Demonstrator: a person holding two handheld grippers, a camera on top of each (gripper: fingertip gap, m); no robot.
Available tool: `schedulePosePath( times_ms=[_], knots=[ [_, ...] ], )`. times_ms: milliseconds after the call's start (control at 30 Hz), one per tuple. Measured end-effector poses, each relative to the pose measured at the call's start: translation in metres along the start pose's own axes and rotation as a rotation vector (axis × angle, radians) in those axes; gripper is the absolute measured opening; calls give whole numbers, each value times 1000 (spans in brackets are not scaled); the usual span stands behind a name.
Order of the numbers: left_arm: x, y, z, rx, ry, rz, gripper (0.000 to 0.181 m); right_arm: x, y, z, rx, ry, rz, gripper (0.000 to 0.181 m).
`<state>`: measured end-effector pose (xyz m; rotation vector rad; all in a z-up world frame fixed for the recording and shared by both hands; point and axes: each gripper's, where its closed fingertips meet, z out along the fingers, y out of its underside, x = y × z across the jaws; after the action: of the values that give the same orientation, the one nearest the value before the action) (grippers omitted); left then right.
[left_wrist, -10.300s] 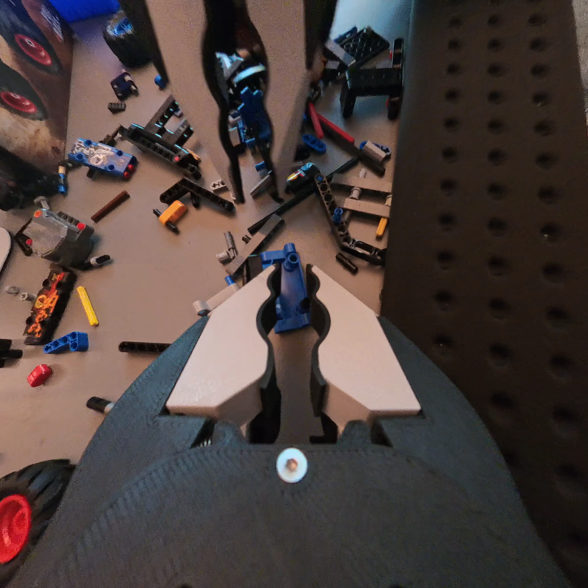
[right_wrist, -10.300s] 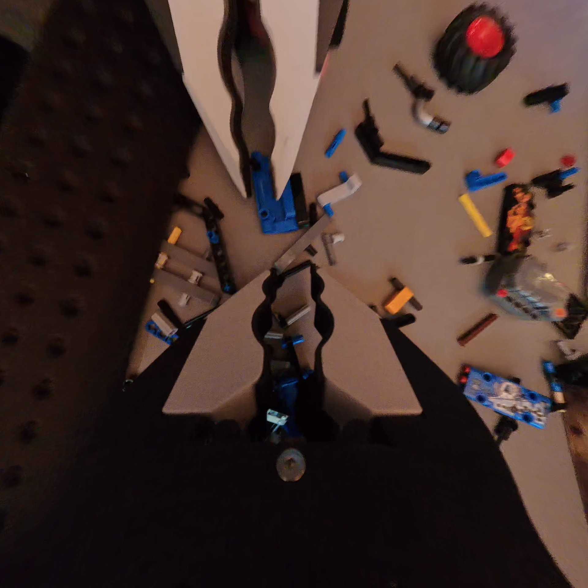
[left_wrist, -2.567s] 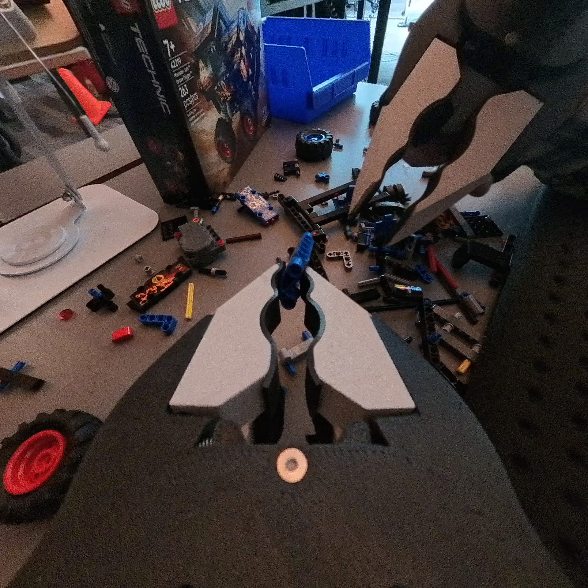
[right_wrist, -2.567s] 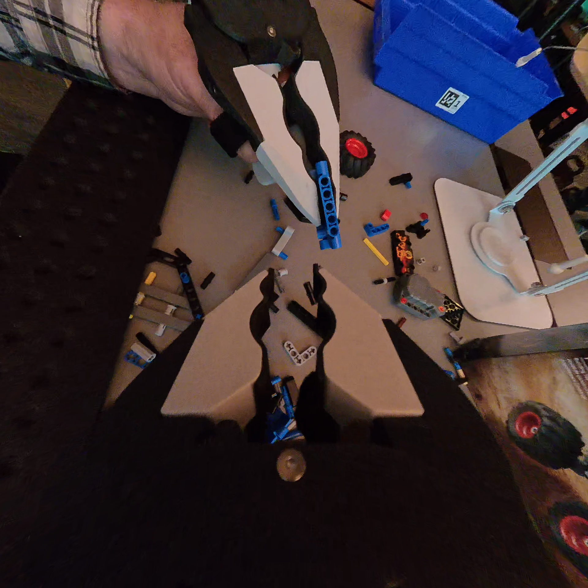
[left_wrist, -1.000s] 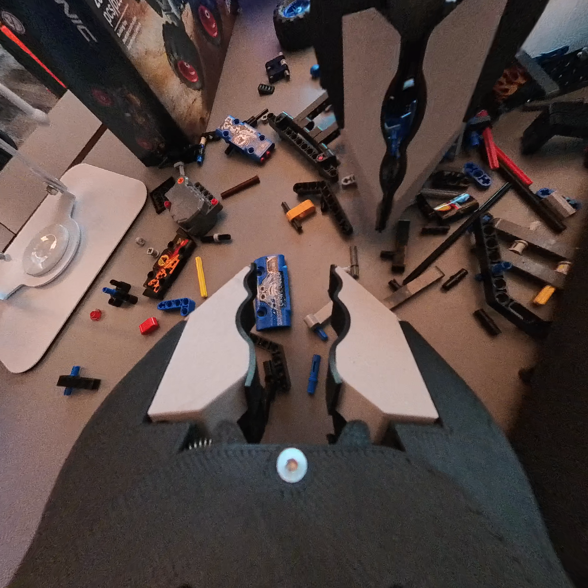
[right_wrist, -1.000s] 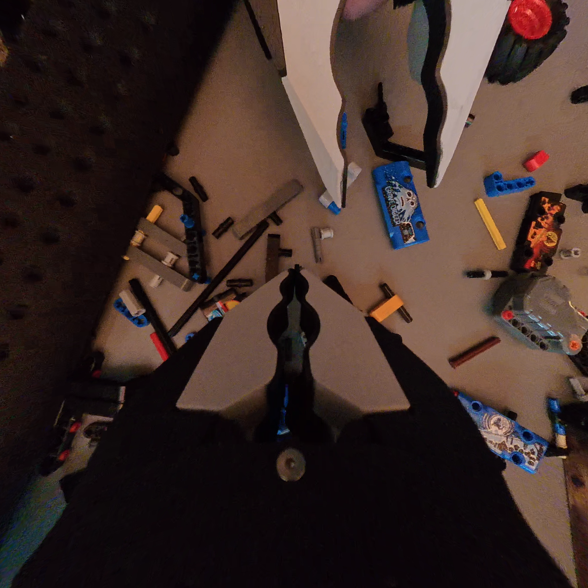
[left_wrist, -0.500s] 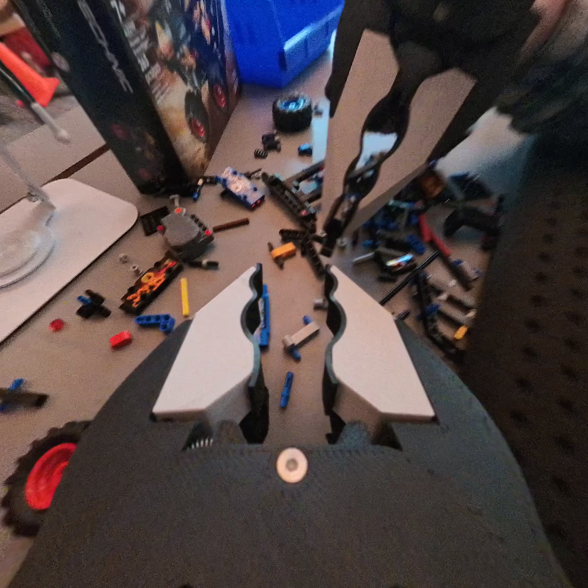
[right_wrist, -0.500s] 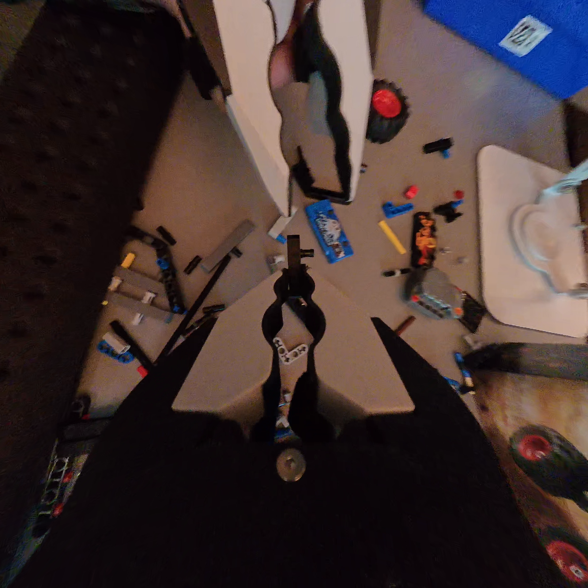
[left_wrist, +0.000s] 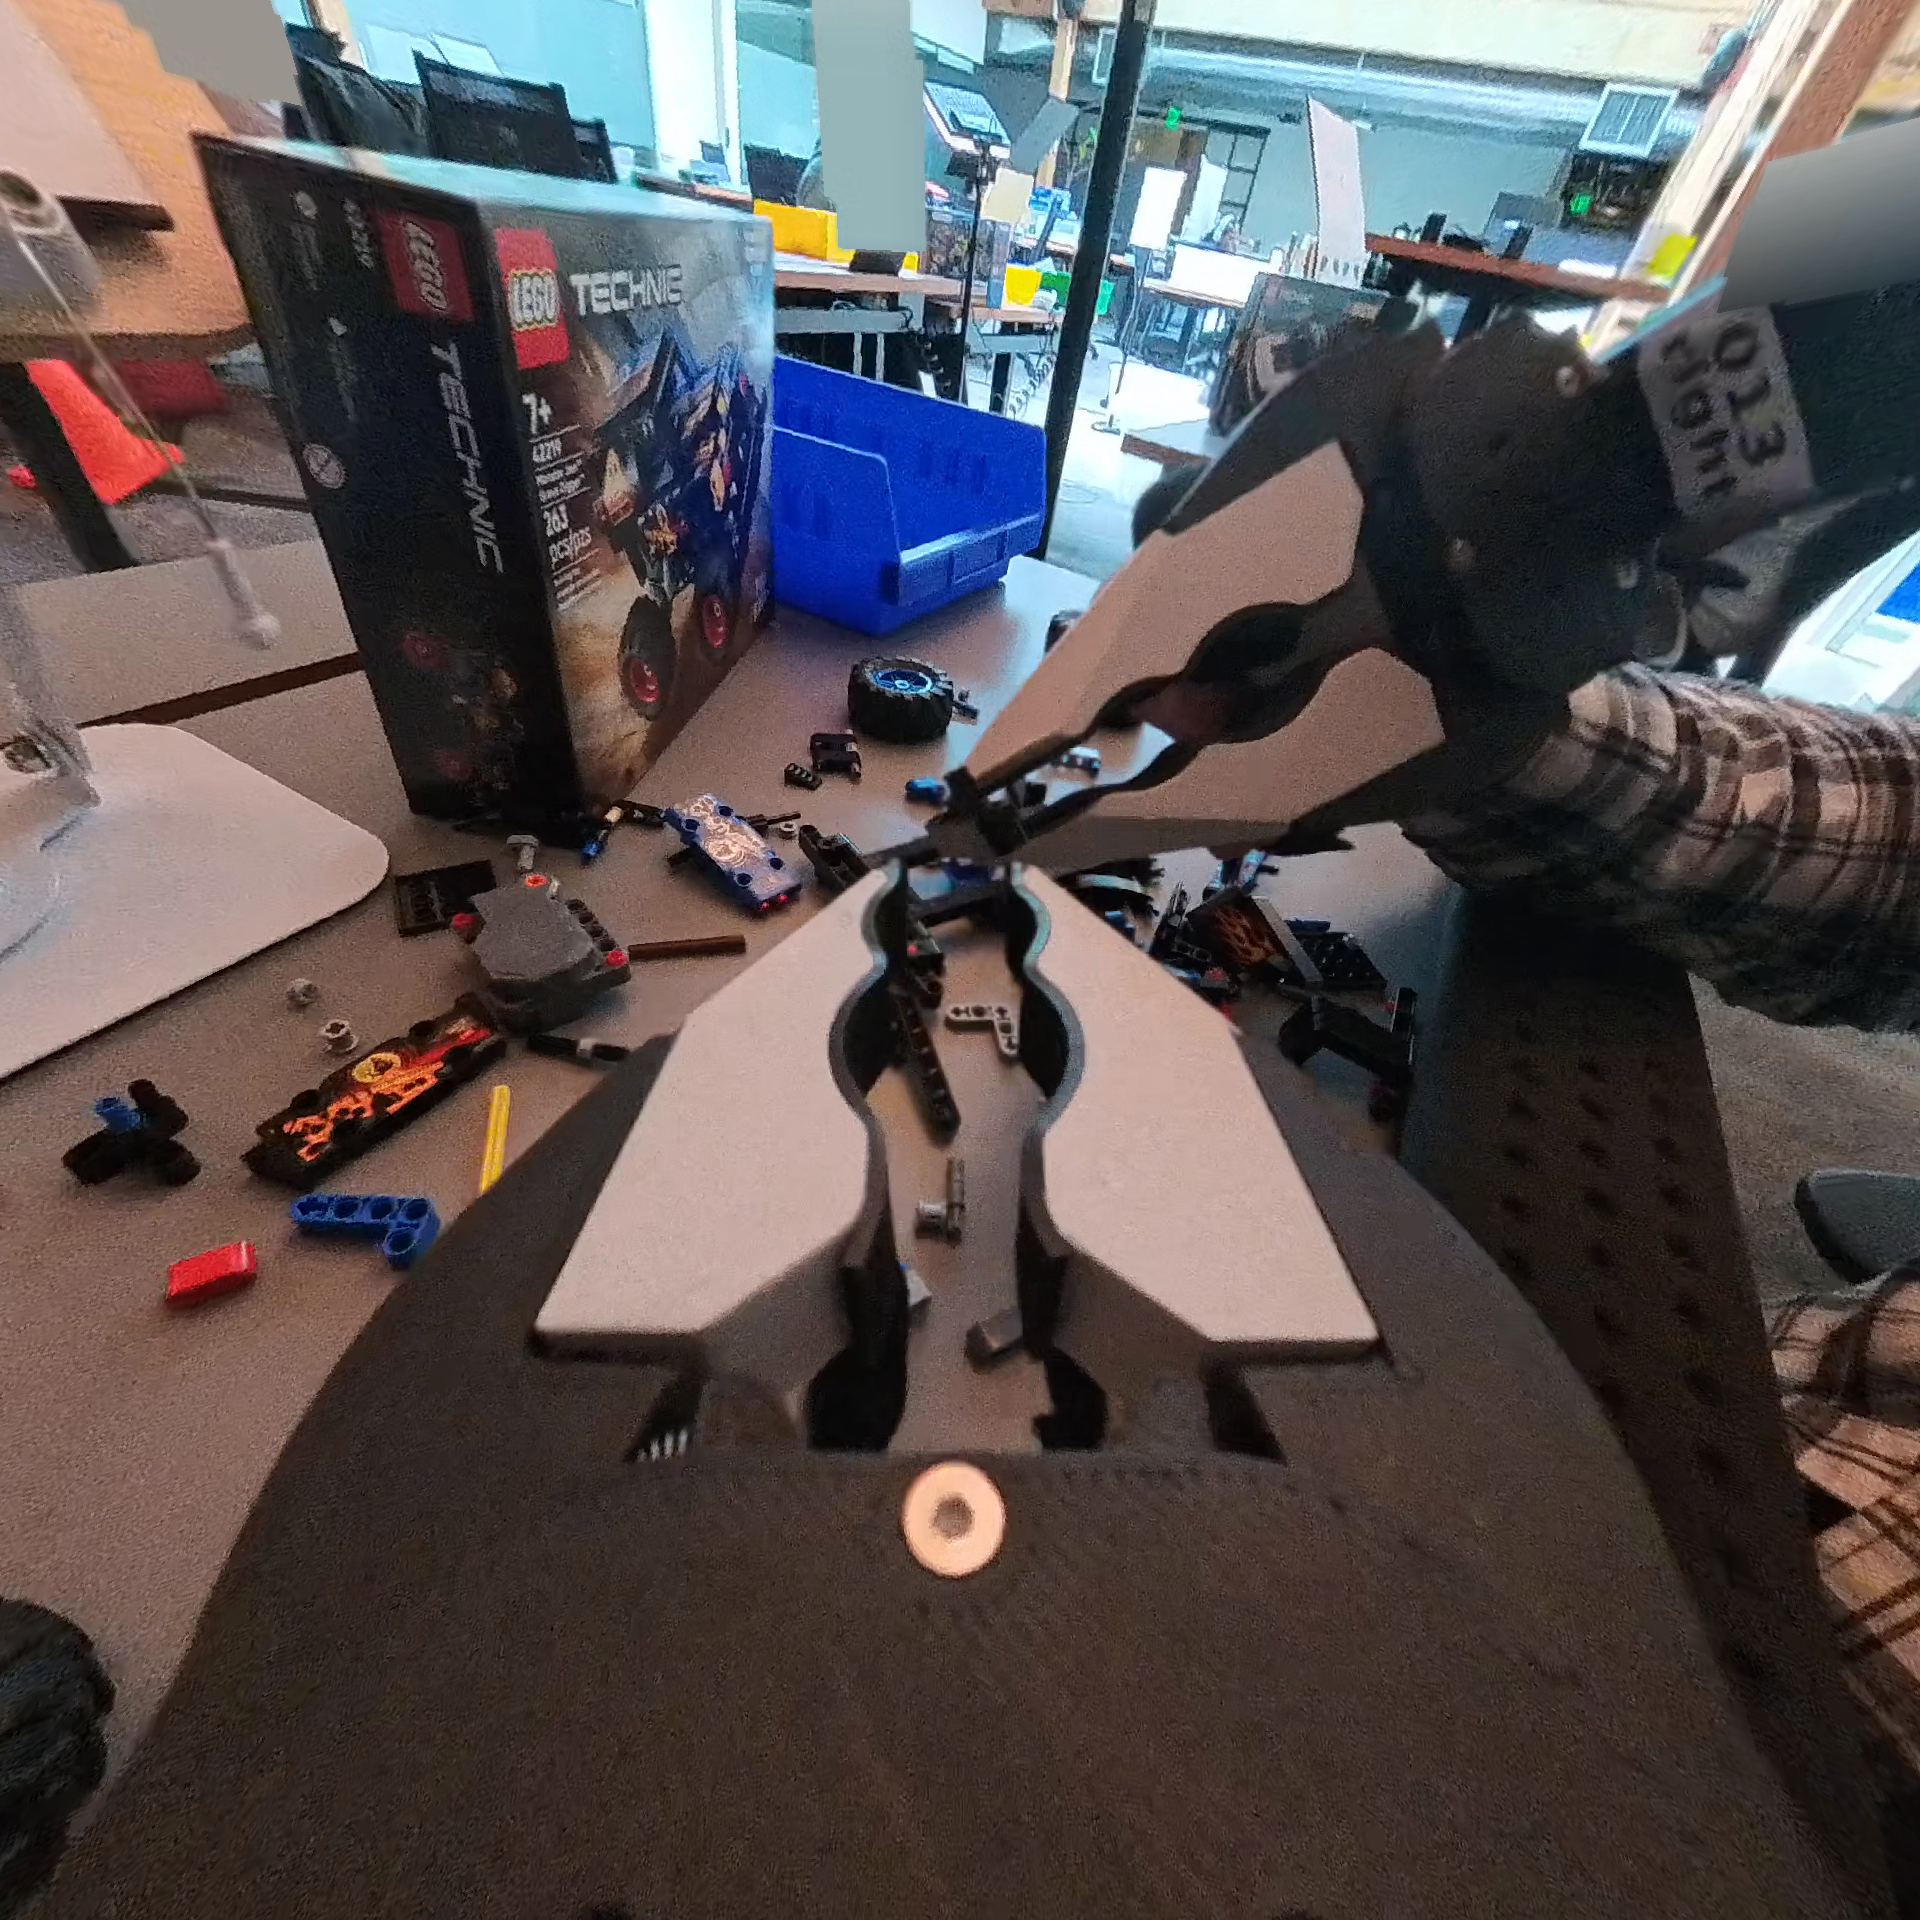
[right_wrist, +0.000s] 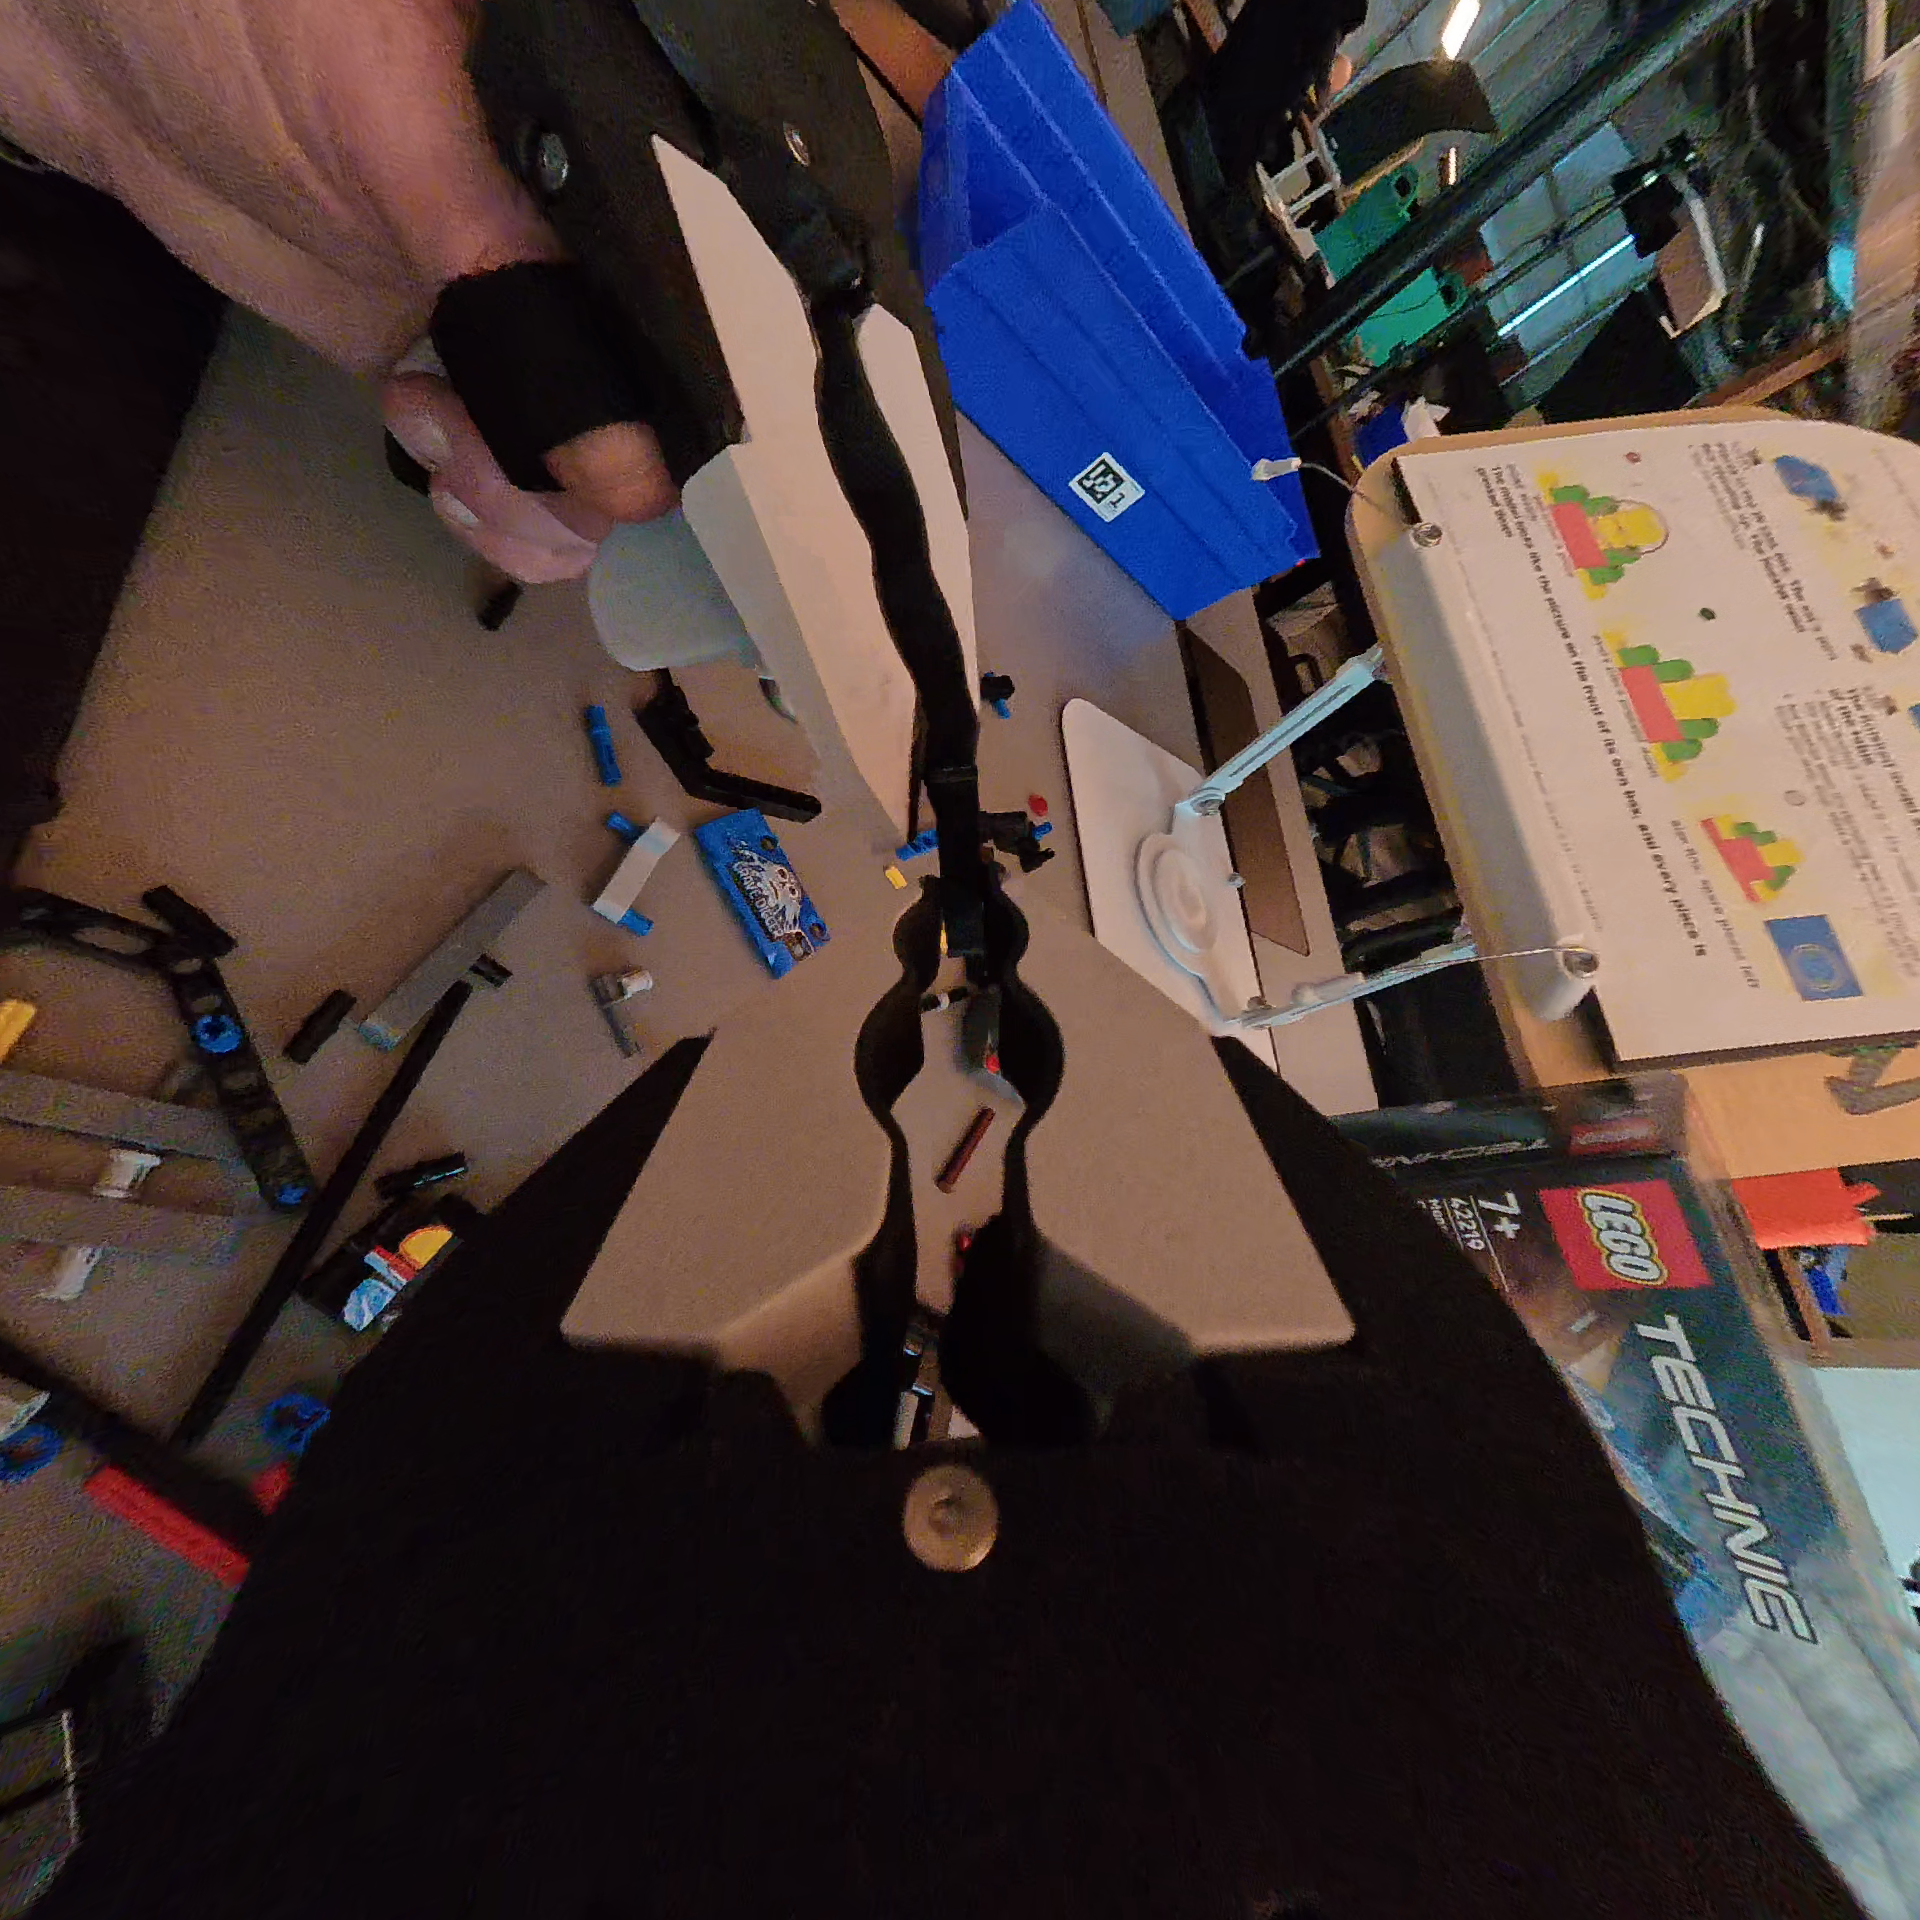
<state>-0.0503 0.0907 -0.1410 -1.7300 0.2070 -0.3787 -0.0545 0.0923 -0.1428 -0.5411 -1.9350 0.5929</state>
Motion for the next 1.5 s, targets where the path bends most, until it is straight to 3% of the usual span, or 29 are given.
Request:
schedulePosePath(
  times_ms=[200,300,500,600,700,800,1133,1367,1500],
  knots=[
    [-1,-6,0,33,-27,33,15,2,-2,2,-27,79,-92,5],
    [3,-10,1,59,0,23,28,5,0,3,-57,114,-126,5],
    [-5,-9,0,47,-59,73,6,4,-3,4,-65,141,-165,6],
    [-6,-6,0,21,-76,124,4,0,-4,3,-24,67,-98,6],
    [-4,-5,-1,-8,-136,308,4,-4,-17,-11,137,-116,157,7],
    [2,-2,3,-70,-197,512,4,6,-16,-20,225,-191,359,5],
    [7,-1,8,-122,-313,758,4,-5,-13,-13,211,-272,489,6],
    [9,-1,7,-127,-330,818,5,-6,-12,-15,190,-249,428,2],
    [16,-4,3,-114,-308,815,5,-8,-18,-23,236,-343,508,2]
  ],
)
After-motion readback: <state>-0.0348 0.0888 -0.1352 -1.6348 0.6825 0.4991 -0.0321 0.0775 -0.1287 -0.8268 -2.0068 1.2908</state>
